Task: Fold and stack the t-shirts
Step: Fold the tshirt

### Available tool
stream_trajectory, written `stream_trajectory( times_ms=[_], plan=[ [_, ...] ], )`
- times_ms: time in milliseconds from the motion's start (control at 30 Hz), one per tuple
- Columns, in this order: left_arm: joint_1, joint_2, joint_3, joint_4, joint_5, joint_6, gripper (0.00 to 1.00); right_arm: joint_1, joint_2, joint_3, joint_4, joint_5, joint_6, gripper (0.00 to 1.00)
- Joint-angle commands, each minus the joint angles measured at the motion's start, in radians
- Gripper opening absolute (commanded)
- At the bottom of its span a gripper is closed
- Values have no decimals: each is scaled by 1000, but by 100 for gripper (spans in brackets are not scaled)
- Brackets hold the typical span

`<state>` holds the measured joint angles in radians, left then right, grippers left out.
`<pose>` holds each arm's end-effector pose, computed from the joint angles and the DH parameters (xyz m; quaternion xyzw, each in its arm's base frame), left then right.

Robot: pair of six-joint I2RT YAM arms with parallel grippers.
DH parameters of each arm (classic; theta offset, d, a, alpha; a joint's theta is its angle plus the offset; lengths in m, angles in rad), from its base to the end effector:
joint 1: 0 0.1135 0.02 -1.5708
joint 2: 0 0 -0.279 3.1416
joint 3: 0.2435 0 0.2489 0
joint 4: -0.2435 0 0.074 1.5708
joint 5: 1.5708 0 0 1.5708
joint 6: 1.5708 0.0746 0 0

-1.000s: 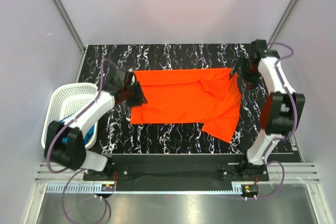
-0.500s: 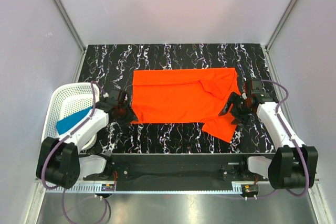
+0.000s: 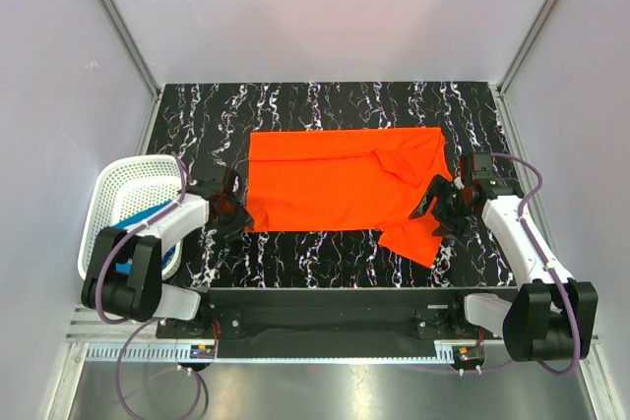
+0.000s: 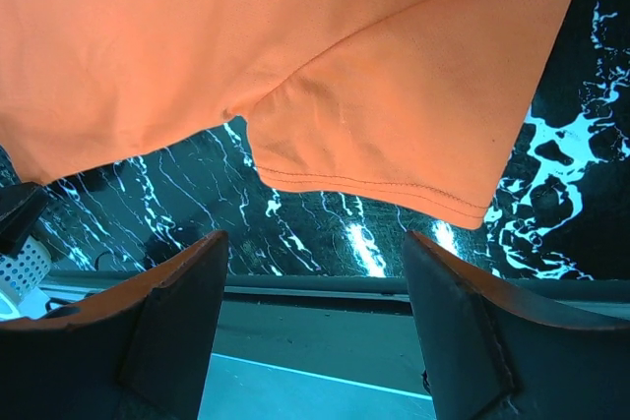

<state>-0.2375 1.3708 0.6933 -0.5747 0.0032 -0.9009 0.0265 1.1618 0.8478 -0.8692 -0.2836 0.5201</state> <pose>0.2302 -0.0560 0.1412 -0.3213 0.9336 -0.0868 0.1328 0.2117 0.0265 0.2171 0.2109 0.9486 0.1850 0.1462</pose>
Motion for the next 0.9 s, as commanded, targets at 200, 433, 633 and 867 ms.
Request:
stream_trajectory(
  times_ms=[200, 433, 633, 867],
  plan=[
    [17, 85, 15, 79, -26, -6, 41, 4, 25, 14, -13, -29, -14, 79],
    [27, 135, 57, 90, -39, 42, 15, 4, 64, 5, -27, 9, 38, 79],
    [44, 134, 86, 82, -28, 82, 0, 0, 151, -30, -53, 63, 133, 77],
    [52, 129, 97, 79, 13, 91, 0, -20, 239, -58, -53, 133, 170, 59]
  ],
)
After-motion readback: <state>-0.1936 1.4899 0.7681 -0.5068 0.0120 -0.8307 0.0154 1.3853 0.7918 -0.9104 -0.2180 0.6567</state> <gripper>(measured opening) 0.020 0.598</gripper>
